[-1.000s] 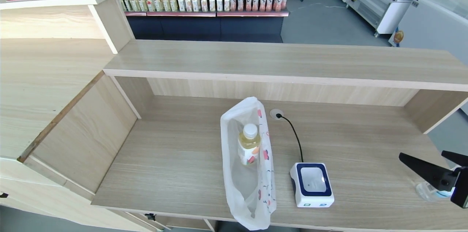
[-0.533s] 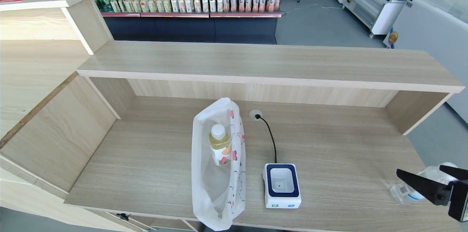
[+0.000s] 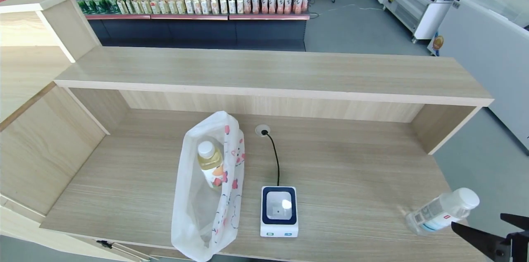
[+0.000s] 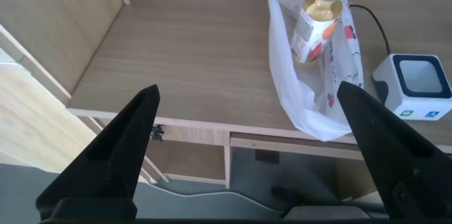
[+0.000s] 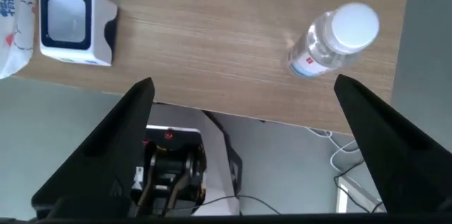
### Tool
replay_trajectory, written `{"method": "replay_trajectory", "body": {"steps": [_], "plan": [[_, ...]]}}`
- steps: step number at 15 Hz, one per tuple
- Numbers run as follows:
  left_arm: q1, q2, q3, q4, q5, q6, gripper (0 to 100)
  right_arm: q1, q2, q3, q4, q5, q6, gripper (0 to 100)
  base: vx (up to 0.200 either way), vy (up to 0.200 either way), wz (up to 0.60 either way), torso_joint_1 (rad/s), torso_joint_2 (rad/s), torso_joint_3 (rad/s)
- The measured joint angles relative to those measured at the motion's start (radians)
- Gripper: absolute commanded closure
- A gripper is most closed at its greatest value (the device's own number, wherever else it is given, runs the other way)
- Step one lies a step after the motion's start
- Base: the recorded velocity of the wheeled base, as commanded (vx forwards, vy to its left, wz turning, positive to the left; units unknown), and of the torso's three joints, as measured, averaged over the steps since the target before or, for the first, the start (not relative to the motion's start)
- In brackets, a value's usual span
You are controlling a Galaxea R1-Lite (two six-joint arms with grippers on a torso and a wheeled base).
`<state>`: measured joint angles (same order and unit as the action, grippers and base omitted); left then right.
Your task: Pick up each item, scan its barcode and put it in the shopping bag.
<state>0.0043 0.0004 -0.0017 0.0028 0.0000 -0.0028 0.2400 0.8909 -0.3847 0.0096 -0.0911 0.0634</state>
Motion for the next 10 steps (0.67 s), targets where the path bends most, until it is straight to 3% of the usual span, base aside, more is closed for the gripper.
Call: {"method": "replay_trajectory", "body": {"steps": [2,4,10], "plan": [[0.000,0.000,0.000,0.000,0.000,0.000,0,0.000,-0.014,0.003,0.064,-0.002,-0.012,0,0.000,0.000,0.00,0.000,0.00,0.000],[0.001,0.000,0.000,0.000,0.000,0.000,0,-0.009,-0.020,0.025,0.097,-0.069,-0.064,0,0.000,0.000,0.00,0.000,0.00,0.000],[0.000,0.000,0.000,0.000,0.000,0.000,0,-0.029,-0.043,0.196,0.057,-0.176,-0.146,0,0.000,0.000,0.00,0.000,0.00,0.000]]}}
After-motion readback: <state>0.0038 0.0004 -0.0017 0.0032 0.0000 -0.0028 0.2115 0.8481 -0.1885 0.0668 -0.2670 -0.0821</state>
